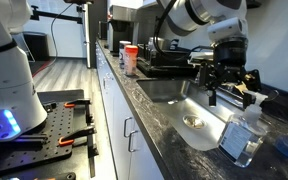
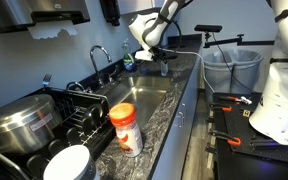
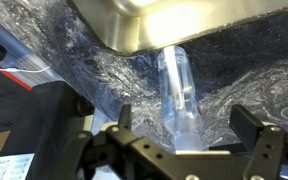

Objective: Move the soap bottle backwards

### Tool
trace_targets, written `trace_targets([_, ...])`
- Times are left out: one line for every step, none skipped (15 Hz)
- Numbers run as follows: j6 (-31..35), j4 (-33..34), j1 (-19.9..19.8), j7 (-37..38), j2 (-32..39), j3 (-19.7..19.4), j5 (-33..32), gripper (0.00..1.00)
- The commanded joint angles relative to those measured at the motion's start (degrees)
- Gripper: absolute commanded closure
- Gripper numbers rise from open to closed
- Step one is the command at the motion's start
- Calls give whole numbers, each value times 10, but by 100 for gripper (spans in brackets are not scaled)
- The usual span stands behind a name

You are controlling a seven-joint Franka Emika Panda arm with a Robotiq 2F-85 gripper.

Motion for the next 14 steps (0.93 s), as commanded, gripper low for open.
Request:
trace_targets([-4,30,7,-21,29,-24,23,0])
trace_targets([-3,32,7,-28,34,-27,26,0])
trace_targets([-2,33,7,-37,38,-31,27,0])
trace_targets([-2,35,6,-46,41,-34,29,0])
trace_targets([-2,37,6,-58,45,-36,31,0])
trace_targets([-2,38,6,-70,48,-38,31,0])
trace_targets([0,39,6,-83,50,-40,31,0])
trace_targets([2,39,7,-95,52,-42,28,0])
trace_targets([3,38,8,-108,52,-44,25,0])
trace_targets([5,38,9,-119,53,-46,21,0])
trace_targets([7,38,10,-128,54,-47,20,0])
trace_targets([12,37,10,-135,55,-48,19,0])
trace_targets([17,35,10,-143,56,-49,19,0])
trace_targets([26,33,10,-153,57,-50,17,0])
